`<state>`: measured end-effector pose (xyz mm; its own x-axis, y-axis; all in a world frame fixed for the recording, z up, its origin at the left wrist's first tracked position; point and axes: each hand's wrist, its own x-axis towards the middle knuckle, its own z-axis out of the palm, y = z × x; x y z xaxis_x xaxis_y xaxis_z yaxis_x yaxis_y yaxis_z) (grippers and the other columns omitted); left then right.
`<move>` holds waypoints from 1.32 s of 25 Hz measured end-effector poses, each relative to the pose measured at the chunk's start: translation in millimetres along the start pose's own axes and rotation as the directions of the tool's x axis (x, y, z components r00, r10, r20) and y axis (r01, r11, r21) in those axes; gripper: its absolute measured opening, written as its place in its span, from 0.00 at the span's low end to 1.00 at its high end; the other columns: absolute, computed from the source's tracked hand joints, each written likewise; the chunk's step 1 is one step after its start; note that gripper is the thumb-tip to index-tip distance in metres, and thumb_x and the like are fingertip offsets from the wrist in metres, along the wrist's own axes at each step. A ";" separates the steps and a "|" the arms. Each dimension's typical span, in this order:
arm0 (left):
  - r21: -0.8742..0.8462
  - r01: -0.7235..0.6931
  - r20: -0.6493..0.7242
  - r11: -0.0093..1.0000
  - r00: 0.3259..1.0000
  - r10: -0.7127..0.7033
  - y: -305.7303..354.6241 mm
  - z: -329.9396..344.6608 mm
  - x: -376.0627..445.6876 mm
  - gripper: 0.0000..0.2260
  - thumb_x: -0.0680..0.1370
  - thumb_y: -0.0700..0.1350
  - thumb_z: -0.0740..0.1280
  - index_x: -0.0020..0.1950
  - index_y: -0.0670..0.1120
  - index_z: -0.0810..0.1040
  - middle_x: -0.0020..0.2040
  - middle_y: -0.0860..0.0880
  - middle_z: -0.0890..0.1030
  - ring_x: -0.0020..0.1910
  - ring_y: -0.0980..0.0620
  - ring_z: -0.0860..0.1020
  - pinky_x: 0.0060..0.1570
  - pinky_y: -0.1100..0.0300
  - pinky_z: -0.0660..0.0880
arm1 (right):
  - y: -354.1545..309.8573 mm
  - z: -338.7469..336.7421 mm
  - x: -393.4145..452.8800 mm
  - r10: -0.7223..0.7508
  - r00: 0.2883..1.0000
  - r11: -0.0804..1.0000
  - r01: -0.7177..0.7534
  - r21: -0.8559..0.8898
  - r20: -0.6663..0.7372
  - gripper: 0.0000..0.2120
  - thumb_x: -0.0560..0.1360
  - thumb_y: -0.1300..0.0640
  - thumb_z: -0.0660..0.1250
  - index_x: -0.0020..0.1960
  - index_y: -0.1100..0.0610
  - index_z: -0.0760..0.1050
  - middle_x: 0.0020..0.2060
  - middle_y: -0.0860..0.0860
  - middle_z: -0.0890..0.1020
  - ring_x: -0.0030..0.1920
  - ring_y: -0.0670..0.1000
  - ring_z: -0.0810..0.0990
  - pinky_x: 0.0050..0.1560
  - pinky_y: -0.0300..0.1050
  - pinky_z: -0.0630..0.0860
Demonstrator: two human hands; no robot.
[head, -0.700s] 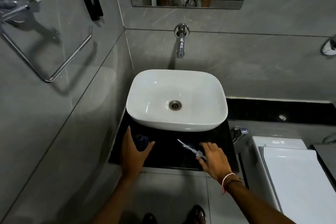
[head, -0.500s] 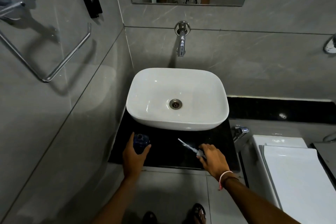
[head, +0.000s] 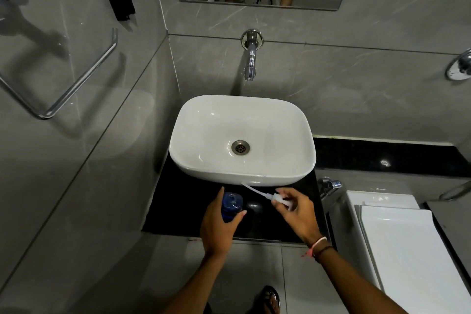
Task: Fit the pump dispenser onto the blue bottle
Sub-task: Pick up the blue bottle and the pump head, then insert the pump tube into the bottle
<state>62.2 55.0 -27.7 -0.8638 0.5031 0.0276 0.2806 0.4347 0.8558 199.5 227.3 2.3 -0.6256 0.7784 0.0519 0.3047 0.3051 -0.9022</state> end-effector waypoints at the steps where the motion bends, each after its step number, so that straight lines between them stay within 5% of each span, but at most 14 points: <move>1: 0.010 -0.025 0.017 1.000 1.000 0.025 1.6 3.8 -1.4 0.38 0.67 0.56 0.79 0.74 0.51 0.69 0.65 0.47 0.78 0.63 0.47 0.77 0.57 0.60 0.74 | -8.8 -4.0 3.6 0.018 1.000 0.997 -0.018 0.071 0.001 0.12 0.71 0.65 0.79 0.52 0.57 0.84 0.45 0.51 0.87 0.45 0.40 0.84 0.44 0.29 0.79; 6: 0.072 -0.133 0.028 0.988 0.991 0.132 -3.4 0.7 4.5 0.37 0.68 0.64 0.74 0.74 0.51 0.69 0.65 0.48 0.78 0.64 0.48 0.75 0.59 0.52 0.77 | -49.4 -26.5 16.0 -0.101 0.990 0.987 0.088 0.132 0.096 0.13 0.71 0.65 0.79 0.50 0.50 0.85 0.45 0.48 0.88 0.46 0.47 0.86 0.46 0.33 0.81; 15: 0.216 -0.219 -0.025 0.951 0.973 0.230 -6.8 -3.0 9.8 0.35 0.68 0.68 0.72 0.68 0.49 0.76 0.60 0.50 0.81 0.57 0.48 0.78 0.55 0.48 0.78 | -104.1 -23.5 29.0 -0.259 0.884 0.885 0.379 -0.272 0.389 0.15 0.70 0.62 0.76 0.55 0.53 0.80 0.44 0.46 0.84 0.45 0.43 0.81 0.46 0.32 0.77; 18: 0.234 -0.234 -0.036 0.944 0.968 0.249 -8.8 -0.3 8.6 0.36 0.68 0.68 0.71 0.69 0.48 0.76 0.60 0.48 0.81 0.59 0.48 0.78 0.60 0.45 0.76 | -124.0 -4.9 37.9 -0.300 0.816 0.805 0.495 -0.327 0.494 0.14 0.71 0.61 0.76 0.55 0.54 0.79 0.40 0.47 0.82 0.39 0.47 0.79 0.41 0.40 0.76; 24: 0.236 -0.284 0.020 0.929 0.957 0.288 -23.4 -1.4 13.9 0.35 0.69 0.66 0.72 0.69 0.47 0.76 0.65 0.46 0.80 0.64 0.47 0.76 0.66 0.42 0.70 | -116.4 46.8 47.4 -0.210 0.681 0.670 0.623 -0.404 0.701 0.10 0.74 0.63 0.72 0.55 0.58 0.80 0.53 0.56 0.85 0.53 0.57 0.82 0.52 0.52 0.80; 28: 0.233 -0.329 0.055 0.915 0.944 0.326 -28.3 -10.6 19.6 0.34 0.71 0.68 0.67 0.69 0.48 0.76 0.65 0.46 0.79 0.65 0.46 0.75 0.68 0.42 0.68 | -87.3 55.0 40.5 -0.207 0.777 0.825 0.465 -0.321 0.594 0.08 0.73 0.57 0.77 0.47 0.58 0.80 0.45 0.53 0.84 0.45 0.50 0.81 0.48 0.50 0.79; 31: 0.242 -0.359 0.084 0.901 0.933 0.349 -28.1 -13.7 20.4 0.32 0.73 0.67 0.65 0.69 0.48 0.75 0.65 0.46 0.79 0.64 0.46 0.76 0.67 0.41 0.70 | -69.9 54.3 29.7 -0.181 0.862 0.889 0.350 -0.296 0.474 0.20 0.71 0.47 0.79 0.58 0.53 0.79 0.52 0.50 0.82 0.54 0.49 0.79 0.57 0.44 0.78; 33: 0.243 -0.390 0.116 0.888 0.921 0.372 -31.0 -16.4 21.9 0.30 0.74 0.66 0.65 0.71 0.49 0.74 0.66 0.46 0.78 0.65 0.46 0.75 0.67 0.42 0.70 | -60.9 53.7 23.7 -0.183 0.863 0.931 0.306 -0.201 0.470 0.23 0.72 0.51 0.79 0.65 0.53 0.79 0.59 0.50 0.80 0.61 0.47 0.77 0.65 0.43 0.75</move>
<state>27.7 40.3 -45.2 -0.6424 0.7119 0.2837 0.6874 0.3716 0.6240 127.6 197.7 35.5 -0.9335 0.3584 0.0085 0.2360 0.6324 -0.7378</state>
